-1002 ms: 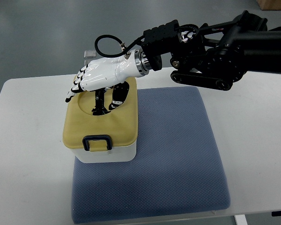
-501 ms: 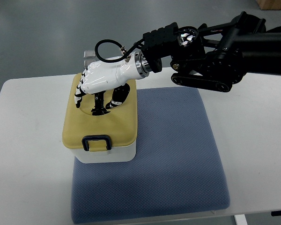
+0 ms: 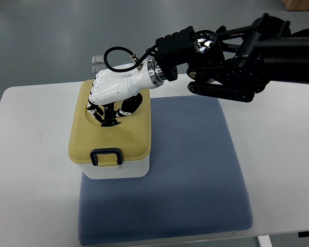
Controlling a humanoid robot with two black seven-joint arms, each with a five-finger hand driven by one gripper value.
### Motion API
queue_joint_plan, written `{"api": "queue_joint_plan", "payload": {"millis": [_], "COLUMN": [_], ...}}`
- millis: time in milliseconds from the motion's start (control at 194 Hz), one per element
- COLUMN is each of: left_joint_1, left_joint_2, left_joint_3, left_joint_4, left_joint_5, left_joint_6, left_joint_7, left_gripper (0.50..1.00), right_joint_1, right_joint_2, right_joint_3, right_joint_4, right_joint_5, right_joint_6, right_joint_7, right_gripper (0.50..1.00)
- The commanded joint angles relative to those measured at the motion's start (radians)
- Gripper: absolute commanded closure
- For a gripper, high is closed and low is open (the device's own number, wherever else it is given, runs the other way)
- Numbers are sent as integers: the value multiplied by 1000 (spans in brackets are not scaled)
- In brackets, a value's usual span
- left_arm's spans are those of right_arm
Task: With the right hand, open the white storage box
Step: 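Close the right hand's fingers around the black lid handle, then lift the yellow lid off the box with the right hand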
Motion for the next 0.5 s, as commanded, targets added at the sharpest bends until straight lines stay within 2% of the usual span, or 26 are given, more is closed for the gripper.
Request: {"api": "queue_joint_plan", "payload": {"millis": [0, 496], "left_joint_1": [0, 0], "left_joint_2": [0, 0], "left_joint_3": [0, 0], "left_joint_4": [0, 0], "left_joint_5": [0, 0], "left_joint_6": [-1, -1], "left_joint_7": [0, 0], "left_gripper": [500, 500], "right_joint_1": [-2, 15], "right_joint_2": [1, -19], "right_joint_3": [-2, 18], "right_joint_4": [0, 0], "right_joint_5": [-1, -18], "right_joint_6": [-20, -132], "right_joint_7": [2, 46], "right_gripper": [1000, 1000]}}
